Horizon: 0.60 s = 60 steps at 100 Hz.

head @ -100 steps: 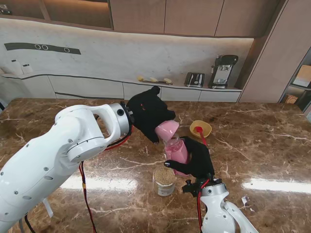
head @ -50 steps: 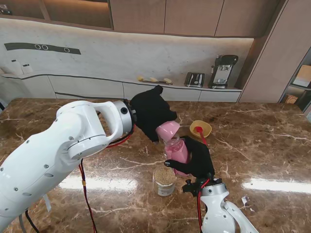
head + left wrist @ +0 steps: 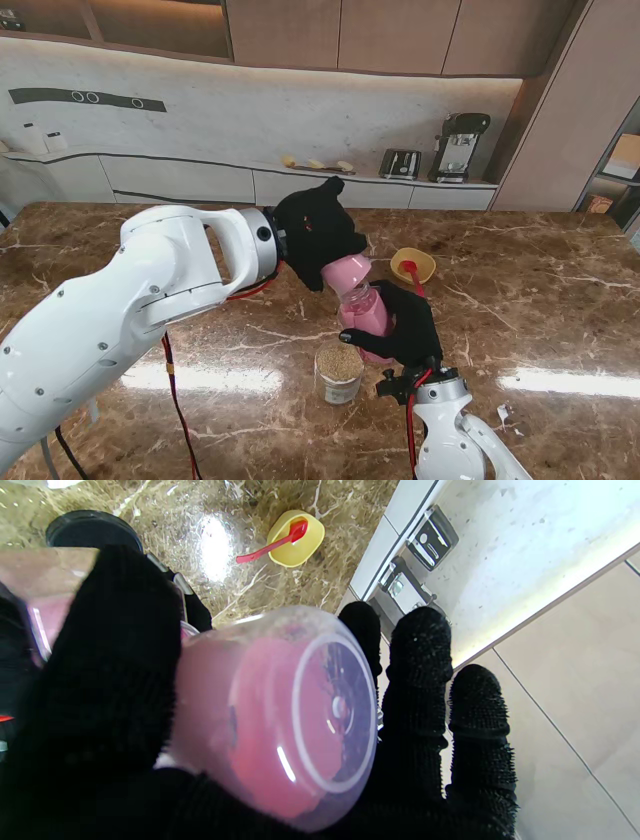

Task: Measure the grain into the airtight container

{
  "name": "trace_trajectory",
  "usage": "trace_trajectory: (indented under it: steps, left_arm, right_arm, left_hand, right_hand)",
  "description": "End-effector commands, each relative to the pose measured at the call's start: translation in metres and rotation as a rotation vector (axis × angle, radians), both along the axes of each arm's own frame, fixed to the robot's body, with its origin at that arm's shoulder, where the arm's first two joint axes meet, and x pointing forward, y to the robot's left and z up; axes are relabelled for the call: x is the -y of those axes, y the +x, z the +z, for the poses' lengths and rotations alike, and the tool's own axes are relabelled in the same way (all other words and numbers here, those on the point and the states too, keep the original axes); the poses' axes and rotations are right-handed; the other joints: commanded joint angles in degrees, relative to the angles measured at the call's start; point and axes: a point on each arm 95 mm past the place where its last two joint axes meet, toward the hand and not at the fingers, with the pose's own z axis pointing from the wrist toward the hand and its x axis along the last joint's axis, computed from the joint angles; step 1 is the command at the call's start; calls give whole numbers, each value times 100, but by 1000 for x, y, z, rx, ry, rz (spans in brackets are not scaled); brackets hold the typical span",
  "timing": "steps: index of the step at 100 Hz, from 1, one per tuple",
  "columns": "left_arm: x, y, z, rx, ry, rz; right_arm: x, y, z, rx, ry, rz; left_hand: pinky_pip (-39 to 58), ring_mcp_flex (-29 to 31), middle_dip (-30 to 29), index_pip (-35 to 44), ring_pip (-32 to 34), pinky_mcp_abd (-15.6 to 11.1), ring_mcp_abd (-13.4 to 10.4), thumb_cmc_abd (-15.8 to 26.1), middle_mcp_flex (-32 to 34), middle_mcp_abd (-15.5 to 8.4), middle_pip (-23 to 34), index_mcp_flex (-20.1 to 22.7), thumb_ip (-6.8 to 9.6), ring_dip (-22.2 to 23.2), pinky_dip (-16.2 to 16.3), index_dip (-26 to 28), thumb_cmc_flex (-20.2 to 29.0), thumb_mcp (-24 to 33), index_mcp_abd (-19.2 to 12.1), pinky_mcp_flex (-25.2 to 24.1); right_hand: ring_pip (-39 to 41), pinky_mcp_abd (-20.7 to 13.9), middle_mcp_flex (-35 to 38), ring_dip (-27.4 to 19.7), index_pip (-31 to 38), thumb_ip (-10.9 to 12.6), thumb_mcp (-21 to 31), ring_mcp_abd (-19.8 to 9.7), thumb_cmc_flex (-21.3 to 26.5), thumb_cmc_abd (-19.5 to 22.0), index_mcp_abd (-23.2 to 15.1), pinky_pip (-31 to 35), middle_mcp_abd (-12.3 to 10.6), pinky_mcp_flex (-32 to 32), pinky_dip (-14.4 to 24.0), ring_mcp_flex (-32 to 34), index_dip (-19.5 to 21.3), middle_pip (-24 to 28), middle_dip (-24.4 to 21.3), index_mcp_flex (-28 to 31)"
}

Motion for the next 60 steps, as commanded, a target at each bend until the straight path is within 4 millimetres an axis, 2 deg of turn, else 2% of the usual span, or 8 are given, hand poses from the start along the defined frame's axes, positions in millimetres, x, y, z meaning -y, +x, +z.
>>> trace_trajectory:
  steps: [1,10,15,22,29,38,48,60]
  left_arm:
    - [-1,0,-4,-23,-13,15]
    - [-3,-1,-3,-19,-13,11]
    - [-3,-1,-2,-15,-5,4]
    - [-4,-1,-2,-7,1,-5]
    - [-4,-1,-2,-3,-1,-9]
    - [-4,-1,-2,-1,-2,-11]
    - [-3,-1,-3,-13,8,1]
    - [-3,-1,-4,-26,10,14]
  right_arm:
    - [-4,-1,4,7,17,12]
    - [-5,-1,4,7,17,15]
    - [-5,-1,4,7,16,16]
    - [-5,-1,4,8,14,17]
    - [-5,-1,4,8,15,17]
    - [-5,-1,3,7,15,17]
    - [-6,0,3,7,15,19]
    - [-6,0,3,7,15,19]
  left_hand:
    - [46,34,193,423,241,17,-77,1711,417,-881,830,324,-140,27,115,-96,1833,1248,-1728,-39]
    - [57,31,87,340,187,21,-80,1517,454,-871,711,324,-35,-49,109,-907,1262,1635,-1586,-35]
    - [57,13,41,165,138,21,-104,1376,425,-946,676,388,192,-88,108,-1376,636,1791,-1430,-35]
    - [57,3,-29,274,86,21,-137,1397,397,-995,695,420,438,-135,108,-1686,110,1261,-1351,-35]
    - [57,11,-74,453,76,21,-143,1430,403,-1014,726,426,446,-157,108,-1676,239,664,-1352,-35]
    - [49,21,-100,477,64,15,-151,1480,393,-1013,732,399,500,-176,97,-1677,347,927,-1334,-14]
    - [-40,-107,131,400,-108,20,-116,1269,333,-999,506,337,-129,-243,52,-1698,1100,2190,-1388,-72]
    - [-108,-269,158,357,-349,15,-82,1394,236,-961,87,248,-264,-350,44,-1656,1799,2061,-1429,-138]
  right_hand:
    - [109,-171,342,181,797,152,1710,-441,1503,1184,-2194,107,-806,29,48,198,140,320,107,646]
    - [111,-171,347,181,800,152,1714,-436,1502,1179,-2196,107,-802,29,48,200,141,322,108,653]
    - [112,-171,341,182,799,151,1713,-434,1495,1182,-2196,107,-810,29,48,200,141,318,106,653]
    - [111,-177,341,181,798,151,1718,-443,1495,1183,-2195,108,-810,30,48,200,140,319,106,651]
    - [113,-183,342,182,797,151,1719,-437,1493,1184,-2194,109,-813,30,49,205,140,319,106,650]
    - [113,-185,341,182,797,150,1719,-436,1491,1186,-2194,110,-804,30,49,204,140,320,108,650]
    - [110,-185,346,181,796,150,1722,-444,1495,1185,-2197,110,-810,30,50,200,140,322,109,648]
    - [113,-180,338,183,796,149,1720,-437,1492,1188,-2194,110,-804,27,50,202,140,317,106,646]
